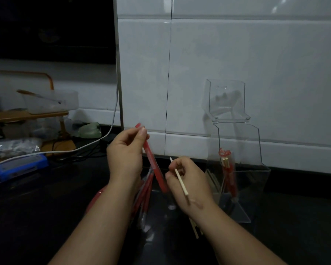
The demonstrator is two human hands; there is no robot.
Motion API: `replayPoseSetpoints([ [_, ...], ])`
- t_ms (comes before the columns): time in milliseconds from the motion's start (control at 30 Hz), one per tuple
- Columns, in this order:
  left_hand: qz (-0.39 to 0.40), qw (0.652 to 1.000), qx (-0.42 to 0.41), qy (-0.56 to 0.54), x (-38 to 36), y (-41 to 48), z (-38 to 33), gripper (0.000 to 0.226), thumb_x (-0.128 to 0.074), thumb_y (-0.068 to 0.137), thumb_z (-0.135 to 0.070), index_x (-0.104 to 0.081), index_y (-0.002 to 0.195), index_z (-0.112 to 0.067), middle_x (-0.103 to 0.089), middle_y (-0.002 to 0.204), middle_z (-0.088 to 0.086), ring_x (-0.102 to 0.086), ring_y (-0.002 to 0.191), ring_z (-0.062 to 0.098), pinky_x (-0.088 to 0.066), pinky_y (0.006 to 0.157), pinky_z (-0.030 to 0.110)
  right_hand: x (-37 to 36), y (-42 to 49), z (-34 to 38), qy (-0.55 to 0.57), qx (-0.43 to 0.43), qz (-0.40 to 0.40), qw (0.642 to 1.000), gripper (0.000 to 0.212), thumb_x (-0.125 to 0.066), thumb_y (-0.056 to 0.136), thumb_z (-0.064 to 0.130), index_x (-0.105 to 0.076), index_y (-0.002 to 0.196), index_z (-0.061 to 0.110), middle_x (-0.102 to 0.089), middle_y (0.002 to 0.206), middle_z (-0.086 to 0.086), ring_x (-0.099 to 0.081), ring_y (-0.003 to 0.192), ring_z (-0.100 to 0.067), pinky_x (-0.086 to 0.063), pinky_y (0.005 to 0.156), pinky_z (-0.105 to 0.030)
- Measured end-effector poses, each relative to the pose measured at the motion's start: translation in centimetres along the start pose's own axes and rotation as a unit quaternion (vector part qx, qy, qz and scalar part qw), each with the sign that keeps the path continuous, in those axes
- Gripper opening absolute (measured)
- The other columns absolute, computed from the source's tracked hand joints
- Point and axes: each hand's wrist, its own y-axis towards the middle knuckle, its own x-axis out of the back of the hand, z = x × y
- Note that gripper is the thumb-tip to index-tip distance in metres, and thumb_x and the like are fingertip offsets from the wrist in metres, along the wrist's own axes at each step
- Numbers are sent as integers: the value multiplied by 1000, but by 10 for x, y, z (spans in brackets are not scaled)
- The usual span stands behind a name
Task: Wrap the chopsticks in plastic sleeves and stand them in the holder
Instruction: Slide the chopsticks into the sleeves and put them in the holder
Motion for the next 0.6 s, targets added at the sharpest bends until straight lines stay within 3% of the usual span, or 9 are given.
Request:
replayPoseSetpoints([
  [33,-1,1000,-12,6,0,-1,-1,8,-68,91,-12,-73,95,-17,-75,91,-2,-69,79,0,-54,72,14,0,0,1,14,13,-22,1000,17,-61,91,17,-55,84,31,-64,75,5,-60,69,-1,-44,59,-12],
  [100,1,999,-33,11,-1,-3,-4,11,-71,89,-10,-73,95,-20,-75,93,-7,-70,91,1,-54,80,15,2,0,4,47,39,-64,996,5,-55,94,30,-59,92,33,-67,83,10,-62,77,2,-51,70,-22],
  [200,8,996,-80,44,-1,-6,-5,19,-75,86,-12,-73,87,-30,-75,85,-16,-69,86,1,-54,77,17,5,-4,11,76,98,-114,986,15,-47,94,39,-61,98,36,-68,93,17,-66,87,-3,-55,78,-34],
  [367,8,988,-140,68,-3,-14,-7,25,-78,82,-10,-74,86,-34,-74,85,-11,-68,82,9,-54,75,20,10,-15,23,102,254,-182,945,19,-45,98,33,-62,107,28,-69,97,12,-68,90,-10,-56,75,-37],
  [467,20,984,-155,82,-3,-15,-6,26,-79,82,-13,-73,86,-37,-74,84,-9,-67,80,20,-55,74,29,14,-21,30,139,298,-184,926,14,-46,99,35,-54,111,35,-68,96,12,-68,81,-9,-57,68,-36],
  [600,23,980,-175,93,-2,-13,-5,26,-79,82,-15,-73,86,-40,-69,74,-16,-58,68,12,-49,66,27,20,-25,36,141,341,-191,910,12,-47,95,21,-56,99,27,-65,87,8,-65,73,-5,-54,63,-25],
])
